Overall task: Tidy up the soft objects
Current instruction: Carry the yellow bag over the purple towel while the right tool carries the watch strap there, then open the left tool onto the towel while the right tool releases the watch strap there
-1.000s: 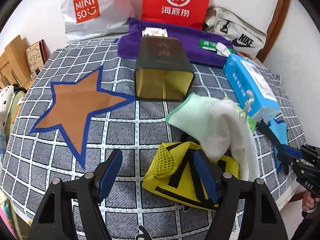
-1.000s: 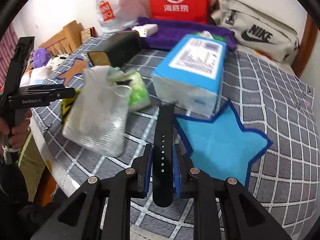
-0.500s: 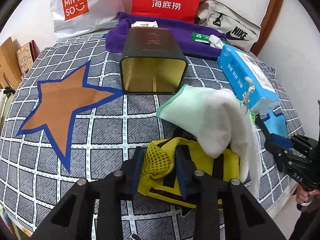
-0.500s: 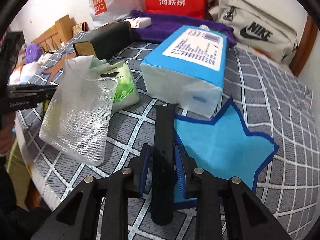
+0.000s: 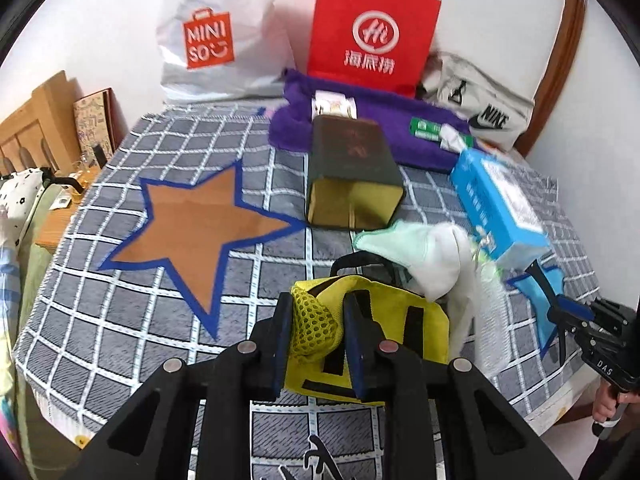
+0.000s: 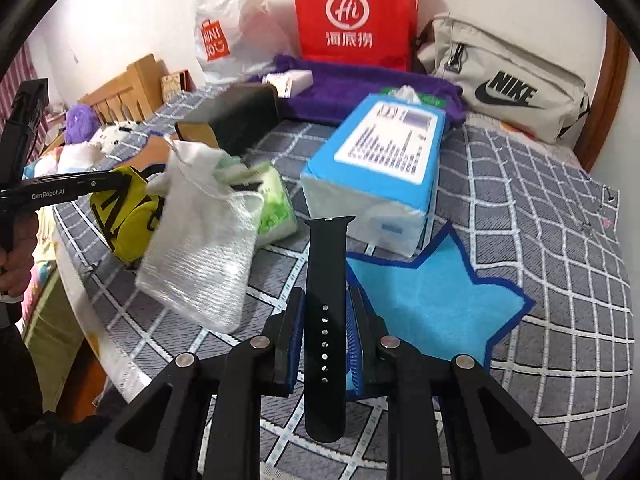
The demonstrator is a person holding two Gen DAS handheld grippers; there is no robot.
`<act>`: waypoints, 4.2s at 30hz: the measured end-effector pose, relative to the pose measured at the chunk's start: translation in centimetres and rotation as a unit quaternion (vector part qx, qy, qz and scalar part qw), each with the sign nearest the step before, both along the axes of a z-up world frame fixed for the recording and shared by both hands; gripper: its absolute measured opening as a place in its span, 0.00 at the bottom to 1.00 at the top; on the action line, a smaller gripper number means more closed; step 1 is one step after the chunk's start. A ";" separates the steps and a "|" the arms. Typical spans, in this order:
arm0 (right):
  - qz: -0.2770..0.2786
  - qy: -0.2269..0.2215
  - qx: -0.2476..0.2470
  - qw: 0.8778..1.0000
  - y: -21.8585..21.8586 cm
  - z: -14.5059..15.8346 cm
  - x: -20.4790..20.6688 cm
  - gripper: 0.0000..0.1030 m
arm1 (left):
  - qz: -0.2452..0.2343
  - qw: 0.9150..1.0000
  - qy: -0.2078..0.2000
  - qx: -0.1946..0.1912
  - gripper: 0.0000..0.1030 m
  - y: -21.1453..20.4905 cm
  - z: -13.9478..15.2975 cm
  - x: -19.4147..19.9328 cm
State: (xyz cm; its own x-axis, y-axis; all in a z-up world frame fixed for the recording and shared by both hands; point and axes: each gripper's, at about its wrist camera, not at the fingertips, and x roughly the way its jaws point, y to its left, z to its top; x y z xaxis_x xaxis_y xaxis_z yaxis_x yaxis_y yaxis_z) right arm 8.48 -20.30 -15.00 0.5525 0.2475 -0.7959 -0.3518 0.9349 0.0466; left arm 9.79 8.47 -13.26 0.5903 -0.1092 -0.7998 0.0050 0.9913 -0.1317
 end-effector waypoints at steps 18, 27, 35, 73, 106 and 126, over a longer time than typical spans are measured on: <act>-0.024 -0.041 0.018 0.999 -1.1 4.9 0.9 0.20 | 0.014 0.999 -0.042 -0.004 0.22 0.3 5.1 -0.1; -0.038 -0.052 0.029 0.997 -1.9 6.9 3.3 0.20 | 0.013 0.999 -0.050 -0.001 0.22 -0.3 6.9 1.8; -0.046 -0.060 0.035 0.996 -2.3 8.3 5.9 0.20 | 0.018 0.998 -0.054 -0.008 0.22 -0.3 8.1 4.0; -0.063 -0.074 0.068 0.993 -2.1 10.3 22.1 0.20 | 0.013 0.999 -0.026 -0.026 0.22 -2.2 7.2 18.8; -0.055 0.031 0.051 0.997 -1.8 0.9 35.1 0.20 | 0.018 0.999 0.035 -0.032 0.23 -3.3 1.1 31.7; -0.063 0.060 0.057 0.995 -1.8 -1.0 36.0 0.48 | 0.010 0.997 0.057 -0.046 0.29 -3.0 -0.7 32.8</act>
